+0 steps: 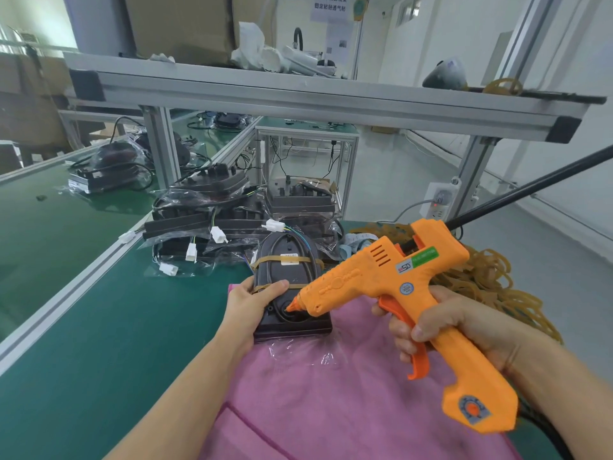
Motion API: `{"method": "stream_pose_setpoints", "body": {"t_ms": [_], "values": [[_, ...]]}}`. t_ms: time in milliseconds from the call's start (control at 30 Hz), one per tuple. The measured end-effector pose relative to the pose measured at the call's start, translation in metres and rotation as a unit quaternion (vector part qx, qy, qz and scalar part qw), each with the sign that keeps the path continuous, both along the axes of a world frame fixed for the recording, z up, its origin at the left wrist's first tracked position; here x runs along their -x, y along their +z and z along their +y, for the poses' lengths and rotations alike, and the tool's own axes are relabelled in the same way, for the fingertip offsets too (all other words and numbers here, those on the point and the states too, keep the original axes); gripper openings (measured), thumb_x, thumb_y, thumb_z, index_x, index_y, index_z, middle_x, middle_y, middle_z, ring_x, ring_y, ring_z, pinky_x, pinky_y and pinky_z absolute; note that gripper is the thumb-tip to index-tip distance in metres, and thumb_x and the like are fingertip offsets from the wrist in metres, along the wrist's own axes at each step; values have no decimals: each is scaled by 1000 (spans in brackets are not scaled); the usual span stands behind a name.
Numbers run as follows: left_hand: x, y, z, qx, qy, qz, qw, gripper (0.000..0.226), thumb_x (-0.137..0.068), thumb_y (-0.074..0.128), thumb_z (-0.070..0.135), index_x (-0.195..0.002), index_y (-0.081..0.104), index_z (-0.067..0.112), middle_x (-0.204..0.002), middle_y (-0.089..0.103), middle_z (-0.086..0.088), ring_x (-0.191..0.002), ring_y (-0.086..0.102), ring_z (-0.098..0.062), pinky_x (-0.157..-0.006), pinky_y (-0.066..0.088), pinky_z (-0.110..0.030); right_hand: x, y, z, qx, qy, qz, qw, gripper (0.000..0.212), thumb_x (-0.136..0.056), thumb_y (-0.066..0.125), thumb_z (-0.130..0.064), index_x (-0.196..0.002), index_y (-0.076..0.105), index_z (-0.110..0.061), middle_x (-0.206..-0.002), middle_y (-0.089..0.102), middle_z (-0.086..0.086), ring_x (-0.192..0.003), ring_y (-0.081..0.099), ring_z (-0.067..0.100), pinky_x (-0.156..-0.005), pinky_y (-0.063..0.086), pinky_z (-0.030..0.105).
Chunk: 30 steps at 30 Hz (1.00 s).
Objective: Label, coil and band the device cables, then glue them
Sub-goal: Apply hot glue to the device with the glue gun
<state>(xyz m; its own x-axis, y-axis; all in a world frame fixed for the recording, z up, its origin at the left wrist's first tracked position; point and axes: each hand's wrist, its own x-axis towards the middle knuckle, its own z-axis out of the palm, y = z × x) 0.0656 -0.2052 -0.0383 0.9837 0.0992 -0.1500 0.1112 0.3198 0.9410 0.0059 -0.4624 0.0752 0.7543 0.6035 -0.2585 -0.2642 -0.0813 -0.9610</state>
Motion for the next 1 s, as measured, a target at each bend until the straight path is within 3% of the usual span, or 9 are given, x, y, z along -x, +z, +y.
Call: {"method": "stream_pose_setpoints", "body": {"t_ms": [167,333,500,667,833,1000], "values": [[0,1,0,3,1,5,1000,33,-77,78,10,-106,66,2,-90,75,-17,-72,72,-28,-59,57,-31,10,-8,-16,169,-37,-41,984,22,-82,65,-5,-104,65,-2,-85,68,26,-72,66,36,-73,53,50],[0,2,-1,5,4,12,1000,28,-77,77,9,-102,67,3,-84,75,-15,-65,72,-25,-54,56,-29,15,-6,-14,179,-60,-34,982,14,-88,58,-3,-98,65,-9,-82,69,21,-69,66,33,-66,56,41],[1,3,-2,9,8,17,1000,26,-77,77,8,-100,67,3,-81,75,-14,-62,71,-24,-52,55,-29,21,-1,-23,181,-74,-35,980,16,-86,61,-5,-101,66,-5,-88,70,25,-73,68,35,-67,56,43],[0,3,-2,3,6,22,1000,26,-76,78,10,-99,68,5,-83,75,-14,-64,72,-26,-54,57,-31,27,-3,-25,157,-72,-62,983,19,-82,62,-5,-100,66,-9,-81,69,22,-66,66,33,-63,54,43],[0,3,-1,1,5,27,1000,24,-75,79,11,-97,68,7,-80,75,-14,-63,72,-26,-54,58,-32,27,0,-28,11,-33,2,999,54,-57,66,-1,-110,57,6,-71,51,14,-62,56,23,-63,52,37],[1,4,-2,0,8,24,1000,25,-76,78,10,-99,68,6,-81,75,-13,-62,71,-24,-55,58,-31,25,-1,-29,-21,-18,2,1000,55,-58,65,-3,-112,56,5,-72,49,13,-63,54,23,-64,52,37]]}}
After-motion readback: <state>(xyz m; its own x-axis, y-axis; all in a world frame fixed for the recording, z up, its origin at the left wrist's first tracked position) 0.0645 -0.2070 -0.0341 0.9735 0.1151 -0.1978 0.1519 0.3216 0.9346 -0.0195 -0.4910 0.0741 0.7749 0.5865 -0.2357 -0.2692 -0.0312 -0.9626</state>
